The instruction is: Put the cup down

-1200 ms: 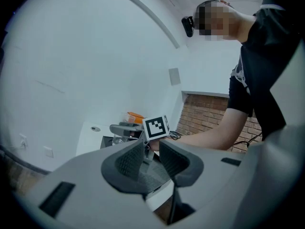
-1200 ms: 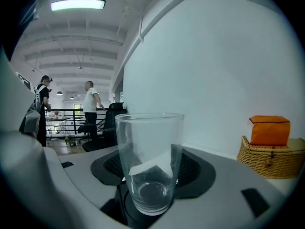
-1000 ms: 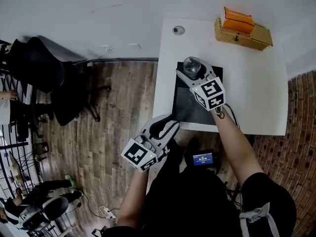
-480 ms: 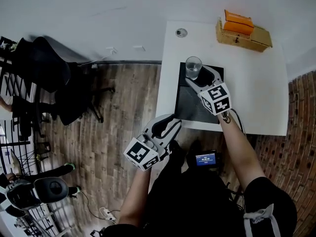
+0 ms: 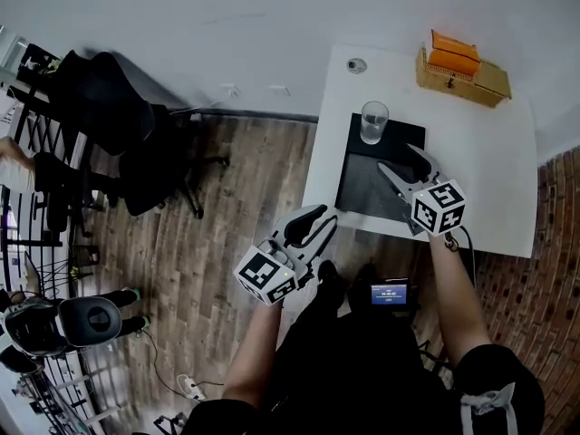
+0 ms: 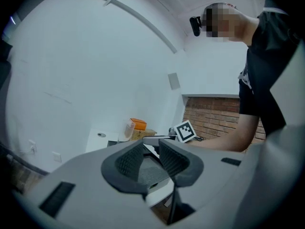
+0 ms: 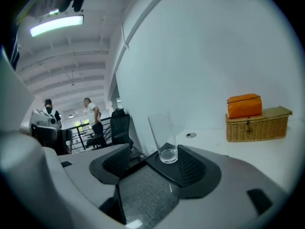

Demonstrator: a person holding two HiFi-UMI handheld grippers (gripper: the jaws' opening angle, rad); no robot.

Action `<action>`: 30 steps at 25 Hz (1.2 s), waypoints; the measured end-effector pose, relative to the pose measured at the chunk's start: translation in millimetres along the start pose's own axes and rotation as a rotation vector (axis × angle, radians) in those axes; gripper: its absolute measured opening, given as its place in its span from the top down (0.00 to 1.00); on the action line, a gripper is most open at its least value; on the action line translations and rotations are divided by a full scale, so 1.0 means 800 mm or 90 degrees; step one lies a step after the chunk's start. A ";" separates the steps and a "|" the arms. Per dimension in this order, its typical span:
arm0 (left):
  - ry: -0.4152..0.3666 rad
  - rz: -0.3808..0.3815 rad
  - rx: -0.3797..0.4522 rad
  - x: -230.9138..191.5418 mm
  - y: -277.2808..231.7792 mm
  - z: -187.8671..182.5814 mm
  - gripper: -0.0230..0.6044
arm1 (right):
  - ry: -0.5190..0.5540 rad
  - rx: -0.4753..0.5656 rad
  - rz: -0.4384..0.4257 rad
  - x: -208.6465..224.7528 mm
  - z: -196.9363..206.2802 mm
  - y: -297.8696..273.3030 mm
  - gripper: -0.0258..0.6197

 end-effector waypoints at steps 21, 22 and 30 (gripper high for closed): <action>-0.025 0.073 0.021 0.041 0.007 -0.010 0.81 | -0.122 0.107 -0.016 -0.096 -0.015 0.151 0.89; -0.025 0.079 0.021 0.044 0.005 -0.009 0.81 | -0.119 0.106 -0.011 -0.096 -0.015 0.154 0.89; -0.031 0.105 0.025 0.052 -0.013 -0.012 0.81 | -0.082 0.092 0.026 -0.089 -0.014 0.164 0.90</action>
Point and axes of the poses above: the fingertips, and each gripper's own axes: y backward along the fingers, x to its right, z out of its underside, the point moved 6 cm from there along y, backward along the fingers, and after that the axes turned 1 degree about x, right-handed, at the moved point
